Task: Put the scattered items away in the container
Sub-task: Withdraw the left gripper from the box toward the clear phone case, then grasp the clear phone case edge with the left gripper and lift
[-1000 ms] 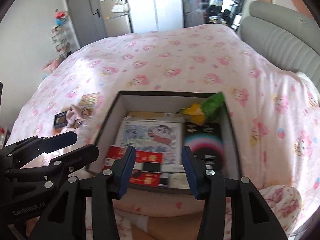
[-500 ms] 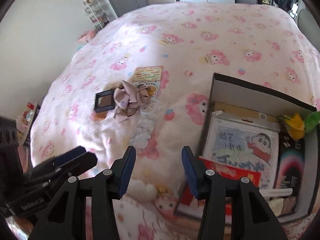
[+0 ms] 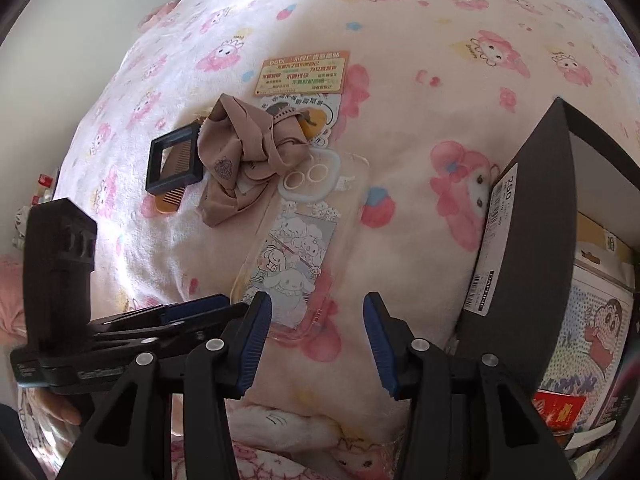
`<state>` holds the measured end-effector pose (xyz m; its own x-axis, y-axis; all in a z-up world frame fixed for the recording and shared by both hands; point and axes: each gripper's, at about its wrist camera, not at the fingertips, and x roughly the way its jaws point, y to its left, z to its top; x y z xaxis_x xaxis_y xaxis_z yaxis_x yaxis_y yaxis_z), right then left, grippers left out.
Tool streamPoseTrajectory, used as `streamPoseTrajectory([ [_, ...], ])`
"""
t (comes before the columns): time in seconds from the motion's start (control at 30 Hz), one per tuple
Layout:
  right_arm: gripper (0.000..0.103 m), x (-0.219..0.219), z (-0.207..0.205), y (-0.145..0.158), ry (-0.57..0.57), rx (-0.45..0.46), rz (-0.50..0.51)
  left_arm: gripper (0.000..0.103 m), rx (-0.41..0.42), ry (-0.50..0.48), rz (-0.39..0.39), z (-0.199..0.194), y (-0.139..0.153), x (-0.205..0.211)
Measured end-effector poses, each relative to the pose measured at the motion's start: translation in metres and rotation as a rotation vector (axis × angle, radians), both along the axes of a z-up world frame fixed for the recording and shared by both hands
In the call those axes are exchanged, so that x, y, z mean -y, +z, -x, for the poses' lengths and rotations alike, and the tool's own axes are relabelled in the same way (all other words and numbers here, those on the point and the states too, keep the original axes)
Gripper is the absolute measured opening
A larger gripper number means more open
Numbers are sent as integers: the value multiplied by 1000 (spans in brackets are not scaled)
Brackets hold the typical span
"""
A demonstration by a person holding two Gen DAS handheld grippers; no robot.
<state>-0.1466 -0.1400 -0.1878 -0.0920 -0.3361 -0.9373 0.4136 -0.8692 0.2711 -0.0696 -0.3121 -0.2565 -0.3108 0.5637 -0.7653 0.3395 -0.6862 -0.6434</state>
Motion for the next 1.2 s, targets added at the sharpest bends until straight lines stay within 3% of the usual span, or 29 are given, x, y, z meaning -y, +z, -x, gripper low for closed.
streamPoseTrajectory([
  [0.1, 44, 4, 2, -6, 5, 14, -13, 56, 3, 8, -64, 4, -12, 3],
  [0.13, 44, 5, 4, -7, 6, 11, -22, 48, -5, 6, -71, 5, -14, 4],
  [0.17, 44, 5, 5, -8, 5, 10, -27, 33, -11, 6, -70, 6, -15, 5],
  [0.43, 44, 4, 1, -10, 18, 23, -14, 14, -105, 42, -166, -18, -8, 16],
  [0.6, 44, 4, -1, -9, 28, 27, -1, 13, -120, 81, -96, -54, 9, 30],
  [0.83, 44, 8, 0, -16, 34, 59, 2, 19, -56, 245, 62, -79, 13, 54],
  [0.93, 44, 8, 3, -16, 29, 56, 7, 38, -53, 232, -50, -82, -1, 49],
  [0.97, 44, 8, 5, -16, 27, 54, 5, 39, -54, 225, -90, -81, -9, 44],
  [1.07, 44, 12, 15, -16, 13, 41, -2, 38, -58, 241, -113, -78, -20, 38],
  [1.13, 44, 19, 26, -17, 3, 43, 0, 27, -70, 267, -103, -73, -22, 35],
  [1.2, 44, 25, 37, -22, -4, 49, -19, 24, -79, 308, -104, -72, -21, 40],
])
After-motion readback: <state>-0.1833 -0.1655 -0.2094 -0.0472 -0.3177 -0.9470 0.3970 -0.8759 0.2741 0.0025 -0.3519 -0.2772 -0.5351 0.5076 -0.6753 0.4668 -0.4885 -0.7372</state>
